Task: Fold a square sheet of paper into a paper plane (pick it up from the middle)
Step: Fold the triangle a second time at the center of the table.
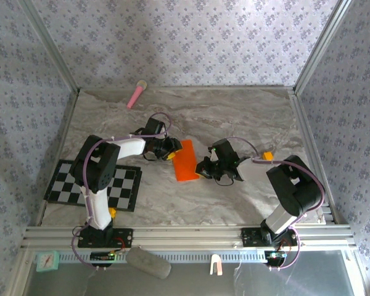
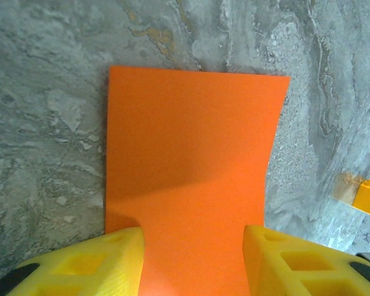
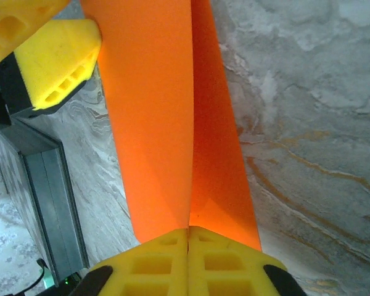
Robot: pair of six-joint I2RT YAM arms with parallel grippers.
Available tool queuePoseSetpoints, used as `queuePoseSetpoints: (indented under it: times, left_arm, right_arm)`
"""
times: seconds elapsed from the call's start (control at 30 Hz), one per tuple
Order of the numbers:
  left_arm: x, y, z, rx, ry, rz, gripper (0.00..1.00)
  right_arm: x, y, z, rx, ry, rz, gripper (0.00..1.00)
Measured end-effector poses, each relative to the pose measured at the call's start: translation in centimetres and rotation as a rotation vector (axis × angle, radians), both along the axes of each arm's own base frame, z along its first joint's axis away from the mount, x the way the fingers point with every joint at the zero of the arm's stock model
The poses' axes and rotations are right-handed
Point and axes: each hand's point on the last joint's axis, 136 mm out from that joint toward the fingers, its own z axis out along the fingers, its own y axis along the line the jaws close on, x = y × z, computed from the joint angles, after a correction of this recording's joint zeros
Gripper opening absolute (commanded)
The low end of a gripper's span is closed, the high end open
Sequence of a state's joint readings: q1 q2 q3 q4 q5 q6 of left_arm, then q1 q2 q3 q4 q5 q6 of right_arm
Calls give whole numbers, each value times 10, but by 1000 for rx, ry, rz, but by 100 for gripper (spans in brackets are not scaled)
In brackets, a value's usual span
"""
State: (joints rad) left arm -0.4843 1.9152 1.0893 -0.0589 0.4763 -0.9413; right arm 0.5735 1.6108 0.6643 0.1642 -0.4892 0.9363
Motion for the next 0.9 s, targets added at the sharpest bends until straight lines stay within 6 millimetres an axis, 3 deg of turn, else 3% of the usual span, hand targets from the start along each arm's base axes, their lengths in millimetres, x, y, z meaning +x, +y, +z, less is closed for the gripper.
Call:
queuePoseSetpoints:
  times: [0.23, 0.7, 0.9]
  left_arm:
    - [0, -6, 5, -30, -22, -38, 54]
    - [6, -8, -3, -22, -41, -51, 33]
    - [3, -6, -7, -5, -36, -61, 25]
  right_arm:
    - [-5, -10, -3, -37, 6, -28, 2]
    - [-13, -9, 6, -73, -2, -28, 0]
    - [1, 13, 19, -35, -25, 32, 0]
